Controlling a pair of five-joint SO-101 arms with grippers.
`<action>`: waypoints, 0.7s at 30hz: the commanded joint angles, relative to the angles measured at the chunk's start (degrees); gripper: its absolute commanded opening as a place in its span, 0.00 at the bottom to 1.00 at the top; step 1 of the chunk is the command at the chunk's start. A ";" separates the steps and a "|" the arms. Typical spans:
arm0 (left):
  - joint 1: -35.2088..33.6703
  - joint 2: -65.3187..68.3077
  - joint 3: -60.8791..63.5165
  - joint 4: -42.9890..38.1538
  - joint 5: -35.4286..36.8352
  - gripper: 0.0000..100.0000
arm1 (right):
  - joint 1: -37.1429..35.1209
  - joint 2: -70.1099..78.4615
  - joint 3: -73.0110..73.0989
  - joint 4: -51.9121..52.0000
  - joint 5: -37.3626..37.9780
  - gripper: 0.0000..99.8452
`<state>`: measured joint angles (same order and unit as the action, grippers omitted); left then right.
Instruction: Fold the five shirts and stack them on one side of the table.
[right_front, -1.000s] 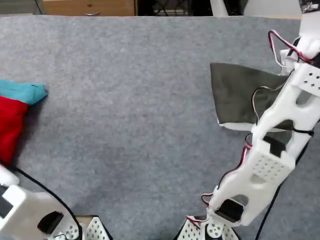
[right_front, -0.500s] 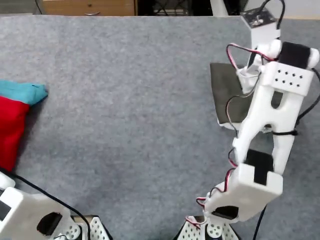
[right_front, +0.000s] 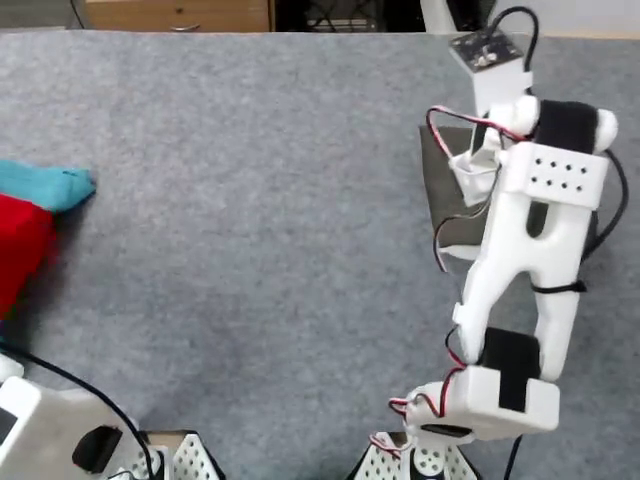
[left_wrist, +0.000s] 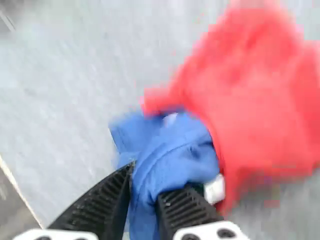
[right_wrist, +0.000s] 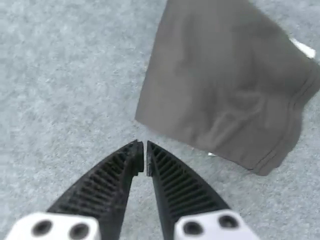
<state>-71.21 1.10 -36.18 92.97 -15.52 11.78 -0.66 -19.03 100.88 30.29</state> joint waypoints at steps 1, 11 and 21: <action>1.10 -2.99 -23.08 0.79 1.67 0.03 | -1.76 -4.09 2.33 -0.09 0.18 0.02; 23.08 -4.40 -58.68 2.90 9.05 0.03 | -3.16 -6.37 4.09 -0.09 -4.31 0.02; 43.47 -5.01 -27.38 7.82 9.41 0.03 | -3.08 -6.55 4.09 -0.09 -4.66 0.02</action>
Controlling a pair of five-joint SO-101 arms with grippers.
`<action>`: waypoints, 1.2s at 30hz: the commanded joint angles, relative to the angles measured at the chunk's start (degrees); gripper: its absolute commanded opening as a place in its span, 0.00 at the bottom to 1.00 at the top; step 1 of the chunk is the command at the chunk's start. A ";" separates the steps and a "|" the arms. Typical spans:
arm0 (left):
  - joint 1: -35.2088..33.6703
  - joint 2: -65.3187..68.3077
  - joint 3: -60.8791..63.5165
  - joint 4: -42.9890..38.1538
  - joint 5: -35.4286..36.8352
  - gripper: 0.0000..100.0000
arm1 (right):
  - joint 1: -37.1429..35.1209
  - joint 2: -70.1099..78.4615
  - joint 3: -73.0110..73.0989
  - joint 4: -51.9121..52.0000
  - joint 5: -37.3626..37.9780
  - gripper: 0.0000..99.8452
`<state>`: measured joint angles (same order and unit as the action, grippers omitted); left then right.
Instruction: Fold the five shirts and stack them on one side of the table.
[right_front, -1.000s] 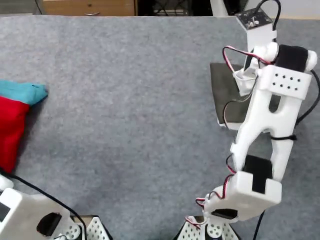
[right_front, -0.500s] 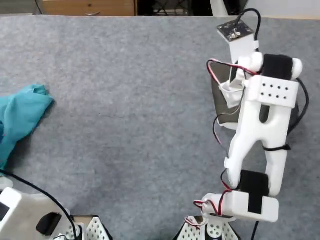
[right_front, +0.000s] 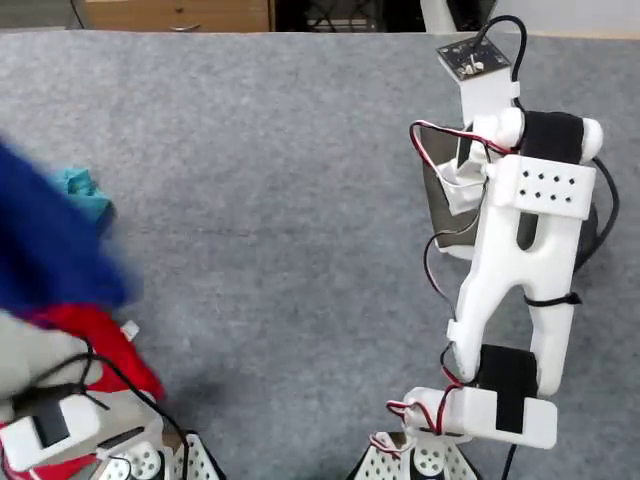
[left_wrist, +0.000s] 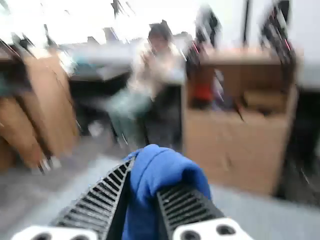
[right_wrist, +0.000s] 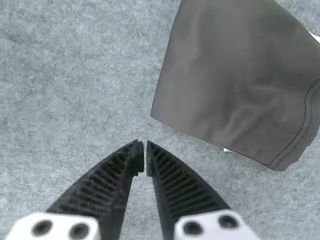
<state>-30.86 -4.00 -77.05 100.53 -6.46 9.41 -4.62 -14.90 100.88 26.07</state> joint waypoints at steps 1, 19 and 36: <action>5.32 -0.62 18.33 0.35 0.44 0.03 | -0.70 -2.51 -0.04 -0.09 -0.44 0.02; 63.16 -17.41 108.09 -9.49 -12.75 0.07 | -1.93 -2.24 0.04 -0.70 -0.44 0.21; 1.54 -16.18 94.81 -7.74 2.90 0.21 | -34.02 0.04 21.76 -14.59 -9.85 0.43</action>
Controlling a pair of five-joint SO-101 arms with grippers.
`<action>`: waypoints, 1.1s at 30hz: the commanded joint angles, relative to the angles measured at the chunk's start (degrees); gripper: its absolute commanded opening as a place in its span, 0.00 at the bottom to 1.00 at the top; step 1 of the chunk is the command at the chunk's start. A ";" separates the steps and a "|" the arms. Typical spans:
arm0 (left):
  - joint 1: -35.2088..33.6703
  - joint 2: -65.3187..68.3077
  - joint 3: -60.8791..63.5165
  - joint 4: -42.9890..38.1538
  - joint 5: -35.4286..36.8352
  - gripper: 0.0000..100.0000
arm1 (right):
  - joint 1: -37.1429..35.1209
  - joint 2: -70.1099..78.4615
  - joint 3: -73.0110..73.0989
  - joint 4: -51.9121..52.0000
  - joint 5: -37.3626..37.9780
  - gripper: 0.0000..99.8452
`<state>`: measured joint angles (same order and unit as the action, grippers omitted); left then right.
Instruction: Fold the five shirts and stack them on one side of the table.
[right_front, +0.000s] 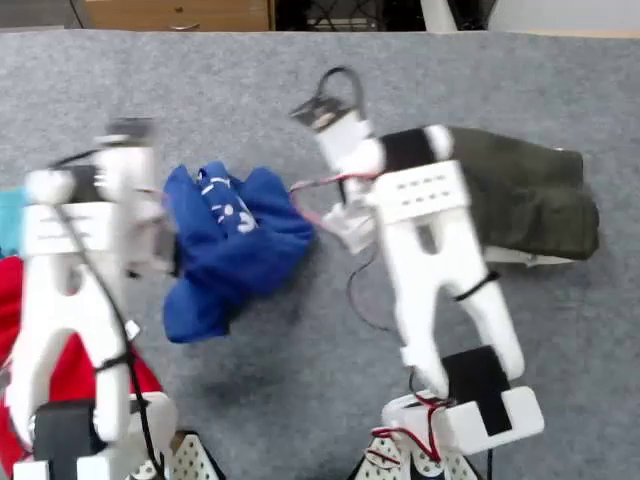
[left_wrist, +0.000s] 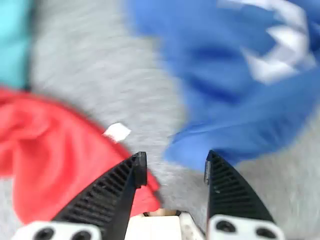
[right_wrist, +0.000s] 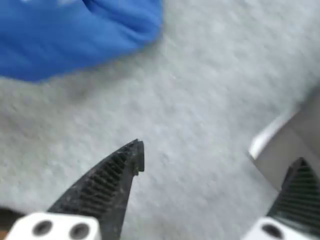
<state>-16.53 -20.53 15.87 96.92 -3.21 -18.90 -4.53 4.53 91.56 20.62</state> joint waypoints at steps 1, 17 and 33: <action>-16.04 0.70 4.35 -5.98 -2.11 0.21 | -7.82 1.27 3.03 -7.30 -6.42 0.43; -38.73 10.64 25.89 -37.54 -10.99 0.14 | -19.52 31.52 -5.23 -18.55 -18.73 0.25; -34.95 21.80 -16.31 -41.67 9.58 0.03 | -7.03 30.81 -20.97 9.58 -8.44 0.02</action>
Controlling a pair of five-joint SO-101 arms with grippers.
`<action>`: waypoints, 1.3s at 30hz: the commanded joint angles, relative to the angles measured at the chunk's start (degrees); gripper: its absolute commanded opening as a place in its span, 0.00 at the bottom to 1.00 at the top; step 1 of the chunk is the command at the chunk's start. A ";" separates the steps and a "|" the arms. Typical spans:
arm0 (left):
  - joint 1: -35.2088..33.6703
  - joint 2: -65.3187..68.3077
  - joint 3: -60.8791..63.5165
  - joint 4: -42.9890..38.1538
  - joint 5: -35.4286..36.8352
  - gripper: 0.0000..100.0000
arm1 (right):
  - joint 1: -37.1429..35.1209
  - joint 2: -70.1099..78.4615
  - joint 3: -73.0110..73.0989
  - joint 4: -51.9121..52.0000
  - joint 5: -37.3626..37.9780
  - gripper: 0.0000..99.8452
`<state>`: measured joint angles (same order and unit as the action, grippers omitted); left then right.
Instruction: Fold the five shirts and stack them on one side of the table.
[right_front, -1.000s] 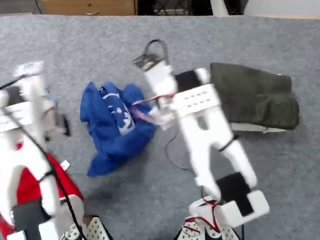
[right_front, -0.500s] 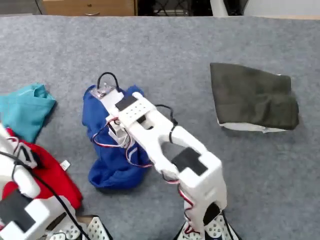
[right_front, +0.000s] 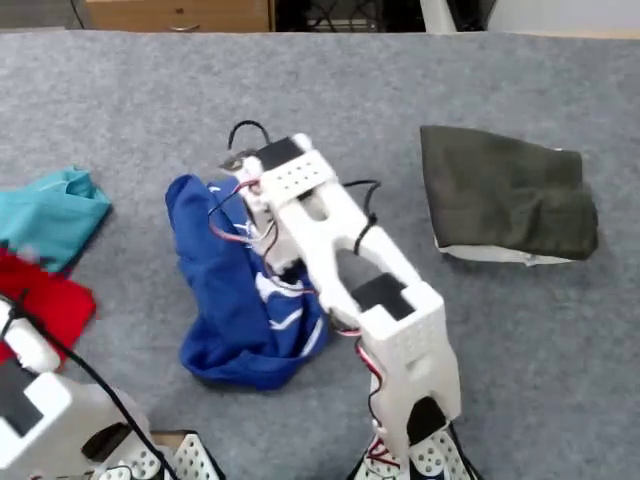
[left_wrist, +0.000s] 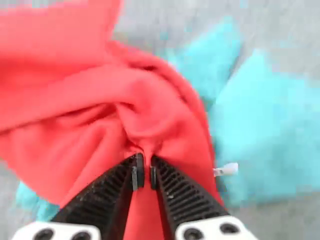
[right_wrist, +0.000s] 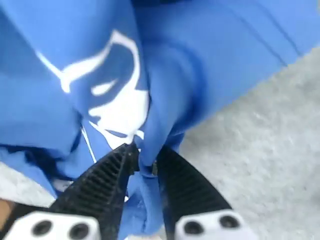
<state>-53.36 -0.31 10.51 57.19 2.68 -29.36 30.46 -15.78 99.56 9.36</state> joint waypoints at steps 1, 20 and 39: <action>2.51 3.08 -14.11 -2.20 4.57 0.03 | 4.31 -5.85 0.57 1.58 4.22 0.02; 6.64 20.13 -62.64 33.23 19.78 0.22 | 15.03 -51.82 29.23 0.44 27.60 0.36; 12.00 -4.92 -20.79 43.25 -1.85 0.21 | -3.52 -30.73 27.47 -23.38 18.46 0.29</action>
<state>-42.20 5.23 -26.86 100.26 3.38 -29.71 -6.11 13.93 81.63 30.64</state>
